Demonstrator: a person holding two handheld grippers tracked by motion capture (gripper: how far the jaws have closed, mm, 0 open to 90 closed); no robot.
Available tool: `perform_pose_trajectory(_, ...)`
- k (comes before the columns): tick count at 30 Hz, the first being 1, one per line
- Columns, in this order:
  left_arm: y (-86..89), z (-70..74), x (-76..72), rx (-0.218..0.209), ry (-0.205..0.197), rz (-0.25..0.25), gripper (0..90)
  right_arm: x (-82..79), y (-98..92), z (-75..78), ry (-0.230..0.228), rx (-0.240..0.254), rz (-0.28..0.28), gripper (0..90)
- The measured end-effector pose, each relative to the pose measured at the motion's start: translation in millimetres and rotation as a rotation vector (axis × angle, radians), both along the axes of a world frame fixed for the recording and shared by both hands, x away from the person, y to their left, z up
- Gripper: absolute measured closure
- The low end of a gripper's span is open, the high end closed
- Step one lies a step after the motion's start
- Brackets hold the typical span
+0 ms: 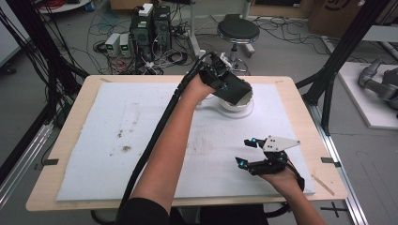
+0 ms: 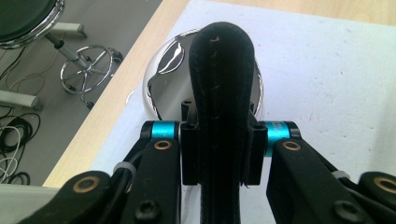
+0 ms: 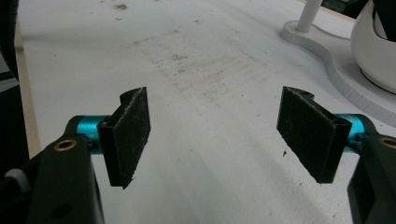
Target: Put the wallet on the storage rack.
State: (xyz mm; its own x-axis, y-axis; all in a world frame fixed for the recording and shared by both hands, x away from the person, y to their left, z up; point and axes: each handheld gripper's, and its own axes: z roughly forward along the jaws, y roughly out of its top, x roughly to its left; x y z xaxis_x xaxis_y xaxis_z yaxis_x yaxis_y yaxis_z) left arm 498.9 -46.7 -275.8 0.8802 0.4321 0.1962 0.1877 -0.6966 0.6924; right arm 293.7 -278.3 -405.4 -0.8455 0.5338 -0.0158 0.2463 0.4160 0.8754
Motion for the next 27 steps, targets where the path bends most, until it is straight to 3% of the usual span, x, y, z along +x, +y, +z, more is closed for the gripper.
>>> perform_pose_trajectory(13,-6.4,2.6,-1.8,0.042,-0.004,0.003,74.8,1.3,1.0,-0.8,0.001,0.002,0.002,26.3)
perform_pose_trajectory(23,-10.2,17.4,-2.4,0.127,-0.037,0.017,74.8,1.3,1.4,-0.5,0.005,0.008,0.002,26.3)
perform_pose_trajectory(27,-14.0,15.7,-0.9,0.135,-0.034,0.032,74.8,0.4,1.5,-0.4,0.006,0.008,0.005,26.3)
